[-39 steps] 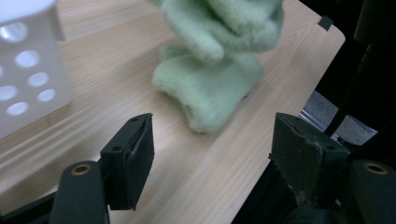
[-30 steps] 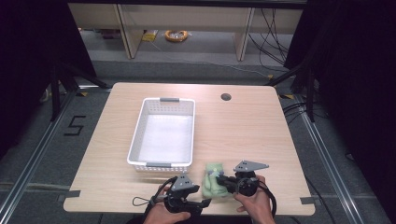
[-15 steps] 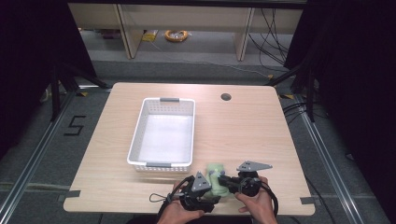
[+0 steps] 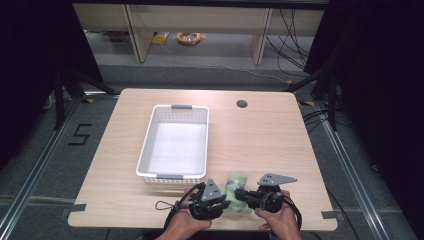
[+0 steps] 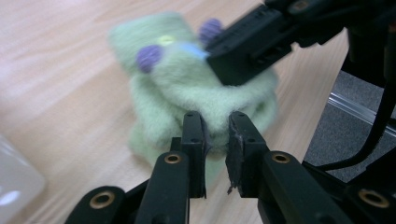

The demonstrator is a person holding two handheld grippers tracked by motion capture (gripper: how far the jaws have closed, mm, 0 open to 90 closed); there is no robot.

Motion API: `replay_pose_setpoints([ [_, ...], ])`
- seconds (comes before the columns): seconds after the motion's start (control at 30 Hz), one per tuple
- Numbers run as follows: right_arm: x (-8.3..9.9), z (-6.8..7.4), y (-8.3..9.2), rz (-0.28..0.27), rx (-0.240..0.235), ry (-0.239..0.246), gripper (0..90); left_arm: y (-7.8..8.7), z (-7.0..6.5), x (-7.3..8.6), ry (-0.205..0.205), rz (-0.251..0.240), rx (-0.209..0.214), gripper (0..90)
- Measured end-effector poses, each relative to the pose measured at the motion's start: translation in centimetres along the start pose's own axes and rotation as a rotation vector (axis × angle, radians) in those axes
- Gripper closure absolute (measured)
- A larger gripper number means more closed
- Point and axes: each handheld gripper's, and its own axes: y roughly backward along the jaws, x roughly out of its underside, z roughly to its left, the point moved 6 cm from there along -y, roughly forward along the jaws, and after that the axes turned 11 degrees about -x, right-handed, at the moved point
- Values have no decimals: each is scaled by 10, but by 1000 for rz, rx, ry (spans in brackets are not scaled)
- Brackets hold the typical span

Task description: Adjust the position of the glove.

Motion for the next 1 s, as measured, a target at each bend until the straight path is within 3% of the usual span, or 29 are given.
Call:
replay_pose_setpoints([
  [0.07, 3, 3, 2, -9, -6, 19, 867, 2, -1, -1, 28, -7, 11, 779],
  [0.1, 6, 5, 3, 3, 5, 17, 867, 3, 3, 0, -12, 4, 20, 781],
  [0.13, 9, 9, 2, 7, -1, 5, 867, 3, 2, 1, 13, -3, 23, 785],
  [0.17, 11, 10, 1, -3, -3, 8, 866, 3, 4, 2, -13, 4, 35, 787],
  [0.2, 13, 9, 0, 10, 9, 22, 865, 3, 5, 3, -13, 4, 32, 788],
  [0.33, 20, 11, -7, 46, 2, -11, 810, -2, 9, 15, 10, 30, 21, 790],
  [0.4, 17, 5, -5, 45, 21, 26, 743, -3, 12, 17, -3, 38, 30, 790],
  [0.43, 16, 4, -3, 47, 22, 46, 720, -3, 12, 17, 33, 36, 32, 789],
  [0.47, 12, 3, 1, 20, 36, 46, 694, -3, 11, 16, 30, 28, 36, 789],
  [0.5, 7, 0, 6, 9, 44, 79, 687, -2, 13, 16, 10, 40, 30, 788],
  [0.53, 5, -3, 12, 30, 81, 89, 677, -1, 12, 15, -2, 33, 39, 788],
  [0.57, 3, -6, 16, 40, 110, 83, 677, -3, 10, 15, 17, 23, 41, 788],
  [0.6, 1, -12, 19, 47, 135, 117, 677, -3, 10, 15, 25, 27, 40, 787],
  [0.63, 1, -20, 22, 66, 149, 125, 677, -2, 13, 16, -13, 39, 39, 786],
  [0.67, 2, -22, 23, 68, 154, 95, 682, -4, 11, 16, 29, 31, 44, 786],
  [0.7, 2, -30, 24, 78, 164, 118, 690, -4, 11, 16, 43, 33, 45, 786],
  [0.73, 3, -33, 24, 92, 168, 107, 690, -4, 12, 16, 25, 32, 52, 786],
  [0.77, 4, -36, 22, 90, 140, 96, 689, -4, 12, 16, 32, 31, 53, 786],
  [0.8, 5, -36, 17, 89, 131, 54, 689, -4, 14, 17, 9, 43, 53, 786],
  [0.83, 5, -36, 17, 89, 131, 54, 689, -4, 12, 16, 31, 30, 54, 786],
  [0.87, 4, -40, 16, 93, 137, 89, 689, -4, 12, 16, 30, 32, 54, 786],
  [0.93, 4, -40, 11, 120, 129, 50, 689, -4, 13, 17, 23, 37, 49, 786],
  [1.0, 5, -46, 5, 131, 105, 49, 690, -4, 13, 17, 28, 33, 53, 786],
])
